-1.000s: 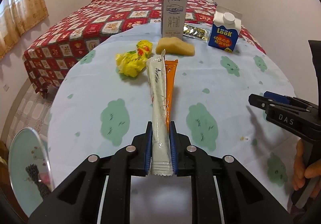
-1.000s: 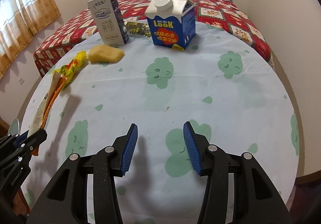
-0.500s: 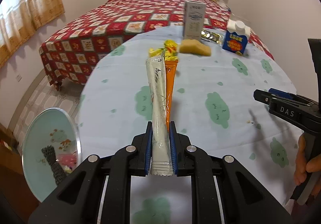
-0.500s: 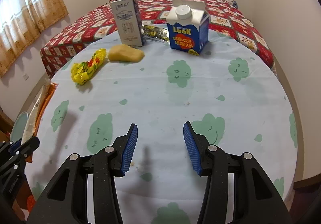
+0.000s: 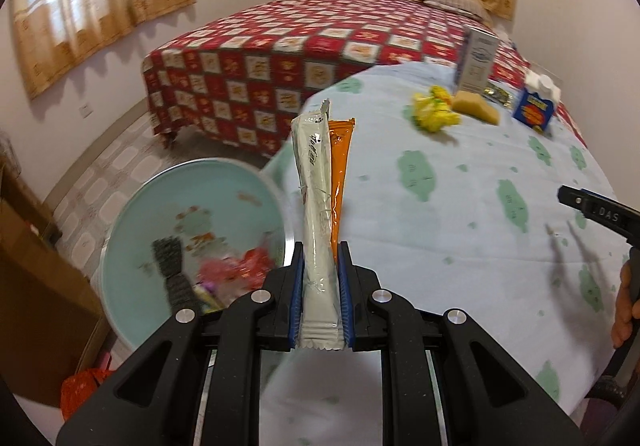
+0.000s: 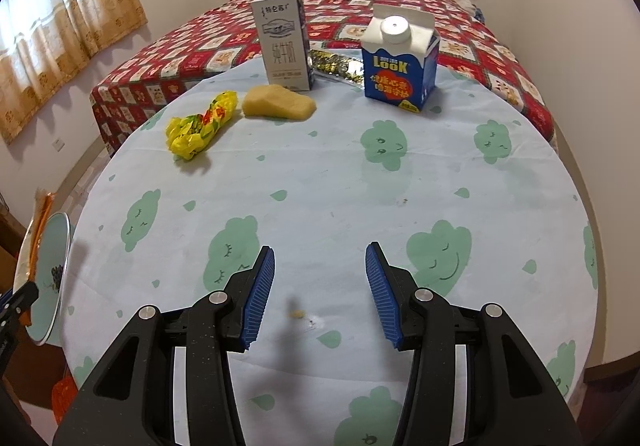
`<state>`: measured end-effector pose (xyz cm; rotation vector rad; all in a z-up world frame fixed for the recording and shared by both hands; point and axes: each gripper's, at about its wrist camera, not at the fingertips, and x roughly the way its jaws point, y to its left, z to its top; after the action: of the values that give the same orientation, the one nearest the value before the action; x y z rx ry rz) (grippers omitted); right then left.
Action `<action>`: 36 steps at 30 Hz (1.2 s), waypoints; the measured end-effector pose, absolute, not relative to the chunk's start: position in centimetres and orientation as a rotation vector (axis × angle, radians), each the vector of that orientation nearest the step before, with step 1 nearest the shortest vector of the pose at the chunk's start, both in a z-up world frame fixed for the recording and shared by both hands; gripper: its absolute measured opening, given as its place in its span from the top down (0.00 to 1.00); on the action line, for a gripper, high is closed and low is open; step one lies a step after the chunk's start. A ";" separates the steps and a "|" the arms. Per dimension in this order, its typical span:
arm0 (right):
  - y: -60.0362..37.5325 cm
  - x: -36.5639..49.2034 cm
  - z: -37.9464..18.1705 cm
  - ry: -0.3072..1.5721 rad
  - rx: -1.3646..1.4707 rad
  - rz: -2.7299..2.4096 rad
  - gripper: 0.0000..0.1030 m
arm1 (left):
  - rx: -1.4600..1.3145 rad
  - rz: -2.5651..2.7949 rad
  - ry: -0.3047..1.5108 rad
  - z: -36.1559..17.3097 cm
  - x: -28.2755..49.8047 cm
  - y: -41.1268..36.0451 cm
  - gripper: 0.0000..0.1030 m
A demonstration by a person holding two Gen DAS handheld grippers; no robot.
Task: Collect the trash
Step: 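Carry the tube packets in the left tool over the teal bin, then open the left tool to drop the tube packets into the bin, then move the left tool back over the table toward the yellow wrapper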
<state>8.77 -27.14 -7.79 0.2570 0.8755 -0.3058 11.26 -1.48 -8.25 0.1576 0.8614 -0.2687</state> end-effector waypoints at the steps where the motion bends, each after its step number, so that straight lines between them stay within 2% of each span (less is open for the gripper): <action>1: -27.0 8.8 -7.8 0.876 0.256 -0.305 0.53 | 0.149 -0.261 0.863 -8.3 11.2 -1.0 0.85; 17: -24.5 9.4 -7.5 0.881 0.236 -0.267 0.53 | 0.046 -0.073 0.916 -9.6 12.4 8.7 0.85; 28: -22.6 10.5 -7.5 0.894 0.216 -0.239 0.53 | 0.035 -0.047 0.994 -11.3 15.9 11.3 0.84; 31: -22.6 10.8 -7.6 0.894 0.212 -0.240 0.53 | 0.052 -0.047 1.004 -11.5 16.5 11.2 0.63; 32: -22.6 10.9 -7.6 0.894 0.212 -0.241 0.53 | 0.056 -0.035 0.995 -11.3 16.6 11.2 0.52; 36: -23.0 11.2 -7.8 0.891 0.213 -0.242 0.53 | 0.057 -0.009 0.963 -10.4 17.0 11.2 0.46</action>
<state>11.24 -22.97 -7.79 0.2127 0.8910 -0.2417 16.99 11.22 -10.41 0.0575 0.9634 -0.0094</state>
